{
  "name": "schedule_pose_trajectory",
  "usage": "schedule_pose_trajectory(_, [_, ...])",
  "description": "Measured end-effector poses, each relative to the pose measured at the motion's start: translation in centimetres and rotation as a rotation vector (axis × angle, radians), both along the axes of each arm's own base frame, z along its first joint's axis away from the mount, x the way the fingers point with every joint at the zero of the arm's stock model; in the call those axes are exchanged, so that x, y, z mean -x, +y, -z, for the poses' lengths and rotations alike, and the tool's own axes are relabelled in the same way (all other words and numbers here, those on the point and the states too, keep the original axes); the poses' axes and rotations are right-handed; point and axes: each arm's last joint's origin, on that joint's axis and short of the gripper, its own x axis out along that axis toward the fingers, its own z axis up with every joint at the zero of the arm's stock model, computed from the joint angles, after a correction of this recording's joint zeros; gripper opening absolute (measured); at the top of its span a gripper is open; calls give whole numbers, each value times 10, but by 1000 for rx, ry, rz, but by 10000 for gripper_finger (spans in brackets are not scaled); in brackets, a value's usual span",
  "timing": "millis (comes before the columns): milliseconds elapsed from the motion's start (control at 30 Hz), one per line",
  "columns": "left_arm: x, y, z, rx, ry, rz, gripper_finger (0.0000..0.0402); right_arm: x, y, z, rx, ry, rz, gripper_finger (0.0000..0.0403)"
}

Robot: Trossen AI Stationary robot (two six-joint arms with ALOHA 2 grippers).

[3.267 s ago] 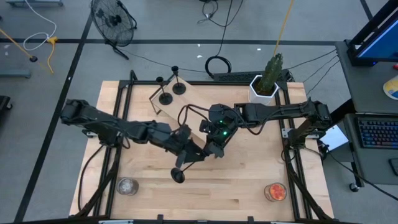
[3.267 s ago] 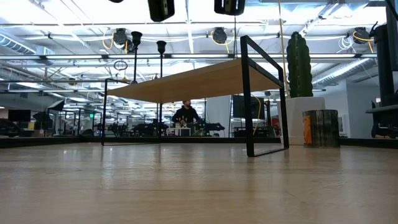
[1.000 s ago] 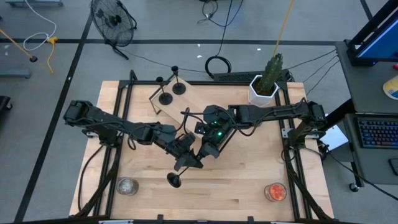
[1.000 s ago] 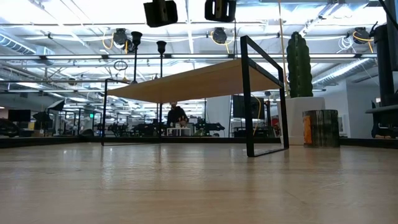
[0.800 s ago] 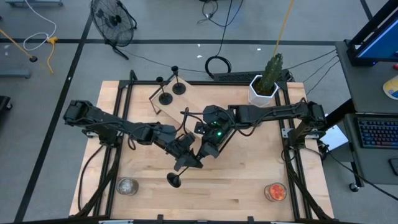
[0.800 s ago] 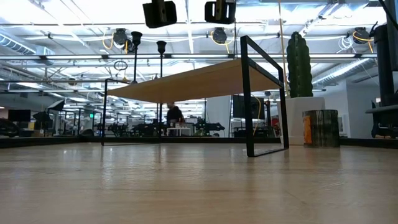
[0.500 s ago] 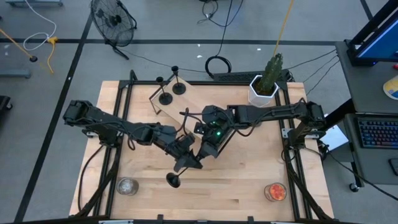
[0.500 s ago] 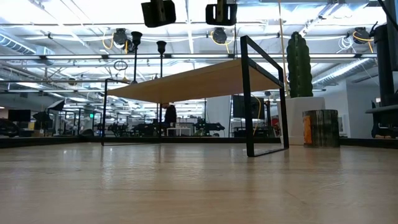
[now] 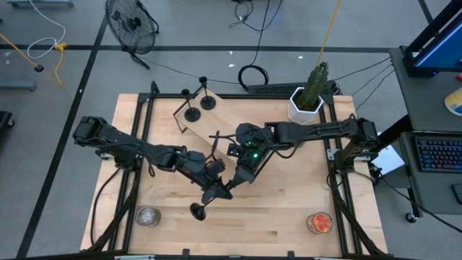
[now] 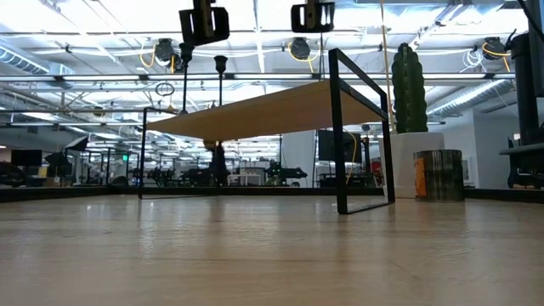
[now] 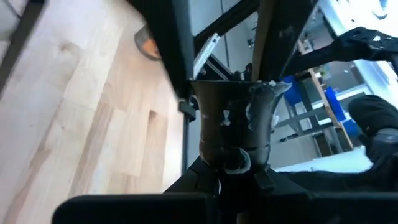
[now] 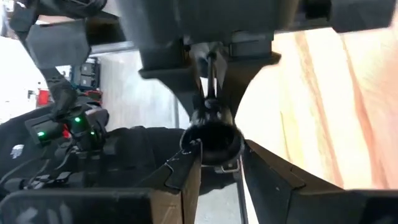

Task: Pick & Place candle stick holders
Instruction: Put the black candle holder on the shelf

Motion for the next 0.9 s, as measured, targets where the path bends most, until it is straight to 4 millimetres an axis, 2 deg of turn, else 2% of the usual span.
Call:
schedule_pose_trajectory(133, [0,0,-1,6,-3,-8,18,9,-2,-10,-3,-9,1,112])
schedule_pose_trajectory(267, [0,3,9,-20,59,-69,18,22,-2,-32,-3,-88,-2,111])
schedule_pose_trajectory(400, [1,3,-3,-22,-8,-104,18,37,-5,-49,27,-145,40,110])
schedule_pose_trajectory(500, [2,3,-4,-57,-37,-162,18,53,-7,-63,82,-199,82,109])
schedule_pose_trajectory(700, [7,9,-28,-167,-208,-379,18,79,-9,-86,172,-316,126,109])
schedule_pose_trajectory(900, [26,17,-63,-407,-394,-689,18,101,-11,-99,238,-394,112,103])
